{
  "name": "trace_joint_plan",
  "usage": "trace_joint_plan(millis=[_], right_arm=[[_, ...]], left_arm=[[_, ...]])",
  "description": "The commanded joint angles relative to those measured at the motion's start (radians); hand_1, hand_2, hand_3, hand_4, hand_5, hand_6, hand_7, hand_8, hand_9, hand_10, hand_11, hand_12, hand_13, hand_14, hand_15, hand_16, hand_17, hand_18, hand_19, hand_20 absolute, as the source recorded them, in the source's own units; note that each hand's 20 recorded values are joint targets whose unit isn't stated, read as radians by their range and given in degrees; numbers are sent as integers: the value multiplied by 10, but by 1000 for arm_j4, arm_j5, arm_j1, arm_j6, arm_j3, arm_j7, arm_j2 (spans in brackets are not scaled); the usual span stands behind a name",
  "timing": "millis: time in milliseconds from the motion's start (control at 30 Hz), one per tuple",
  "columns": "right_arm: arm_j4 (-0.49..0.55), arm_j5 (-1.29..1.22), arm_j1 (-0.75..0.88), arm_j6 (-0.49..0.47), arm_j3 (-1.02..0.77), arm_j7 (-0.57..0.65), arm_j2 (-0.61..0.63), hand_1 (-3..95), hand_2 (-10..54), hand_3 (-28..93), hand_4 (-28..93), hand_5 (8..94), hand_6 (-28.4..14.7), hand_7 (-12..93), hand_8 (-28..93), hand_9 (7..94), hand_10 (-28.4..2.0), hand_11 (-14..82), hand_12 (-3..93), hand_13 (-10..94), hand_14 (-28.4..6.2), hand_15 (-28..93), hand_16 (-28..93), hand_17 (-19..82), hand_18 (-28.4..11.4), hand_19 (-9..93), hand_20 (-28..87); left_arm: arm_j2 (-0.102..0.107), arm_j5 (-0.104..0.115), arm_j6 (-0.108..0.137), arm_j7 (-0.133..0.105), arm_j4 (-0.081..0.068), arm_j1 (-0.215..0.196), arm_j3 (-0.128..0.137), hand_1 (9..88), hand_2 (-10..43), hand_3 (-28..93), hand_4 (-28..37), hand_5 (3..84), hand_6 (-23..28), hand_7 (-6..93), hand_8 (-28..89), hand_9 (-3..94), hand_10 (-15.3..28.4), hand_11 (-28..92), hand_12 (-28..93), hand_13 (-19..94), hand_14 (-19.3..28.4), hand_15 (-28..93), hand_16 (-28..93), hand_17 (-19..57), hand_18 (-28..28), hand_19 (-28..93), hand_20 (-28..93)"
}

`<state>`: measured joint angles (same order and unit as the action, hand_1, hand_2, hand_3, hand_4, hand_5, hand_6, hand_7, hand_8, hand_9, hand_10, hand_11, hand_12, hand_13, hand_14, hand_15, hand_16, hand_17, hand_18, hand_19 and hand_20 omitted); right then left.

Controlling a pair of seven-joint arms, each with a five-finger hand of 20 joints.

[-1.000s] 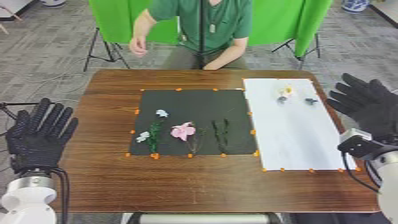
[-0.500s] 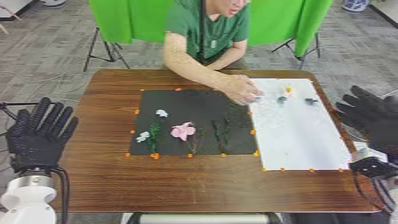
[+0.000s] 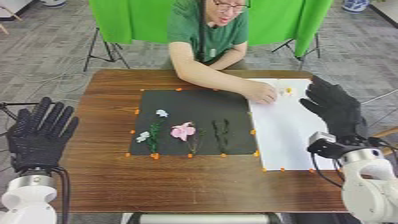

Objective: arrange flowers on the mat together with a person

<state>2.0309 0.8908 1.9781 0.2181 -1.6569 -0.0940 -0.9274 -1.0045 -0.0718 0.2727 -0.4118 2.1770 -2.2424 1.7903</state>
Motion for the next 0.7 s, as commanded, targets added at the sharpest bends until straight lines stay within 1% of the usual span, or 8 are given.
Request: trace_joint_plan(millis=[33,200,300,367,400,433,500,700], right_arm=[[-22,30,-156,-31,86,34,9,141,62,708,-221,371,-25,92,-83,329,-133,21,126,239,-109,29,182,133,-131,232,86],[-29,26,-165,-54,89,15,6,142,60,707,-221,369,-25,91,-81,327,-134,21,125,236,-111,28,180,132,-124,223,86],[-39,11,-194,-18,123,-3,14,137,62,706,-222,368,-25,90,-81,326,-134,20,124,235,-110,28,180,130,-120,218,88],[-48,18,-213,-21,136,-3,17,127,70,705,-229,370,-25,91,-81,327,-134,21,123,235,-110,27,178,129,-118,215,92],[-25,3,-143,-57,64,-12,8,119,78,704,-234,370,-25,91,-81,327,-135,21,123,235,-109,28,178,130,-116,213,93],[-18,-10,-121,-62,39,-23,5,110,87,701,-238,370,-25,91,-81,327,-135,21,123,236,-109,28,178,130,-116,212,94],[-12,-40,-116,-33,32,-36,6,93,106,692,-246,366,-27,86,-81,328,-136,22,123,238,-115,30,179,130,-115,211,96],[-12,-34,-106,-35,8,-24,15,82,114,697,-256,356,-28,81,-77,330,-138,22,125,241,-122,34,183,128,-122,217,104]], left_arm=[[-1,-1,2,4,-5,-11,-9,279,129,713,-283,375,67,131,-110,340,141,195,85,260,132,295,-68,-61,133,312,121],[-4,0,6,4,-2,-14,-10,279,130,712,-283,375,67,131,-110,340,141,194,85,260,132,296,-68,-61,133,313,121],[-3,-2,1,6,-4,-13,-9,279,130,712,-283,375,67,131,-110,340,141,195,86,260,132,296,-69,-62,134,313,121],[-1,-1,1,0,-1,-16,-10,279,130,712,-283,375,67,131,-110,340,141,195,86,260,132,297,-68,-62,134,314,121],[-2,-1,3,2,-2,-17,-9,279,130,712,-283,375,67,131,-110,340,141,195,86,260,132,296,-69,-62,134,314,121],[-3,1,6,1,-2,-16,-10,279,130,712,-283,375,67,131,-110,340,141,194,86,260,132,296,-69,-61,133,313,121],[-3,3,4,3,-4,-14,-13,279,130,712,-283,375,67,131,-110,340,142,195,86,260,132,296,-69,-61,133,313,120],[-3,1,3,0,-3,-15,-8,279,130,712,-283,375,67,130,-109,340,142,195,86,260,131,295,-69,-61,133,313,121]])
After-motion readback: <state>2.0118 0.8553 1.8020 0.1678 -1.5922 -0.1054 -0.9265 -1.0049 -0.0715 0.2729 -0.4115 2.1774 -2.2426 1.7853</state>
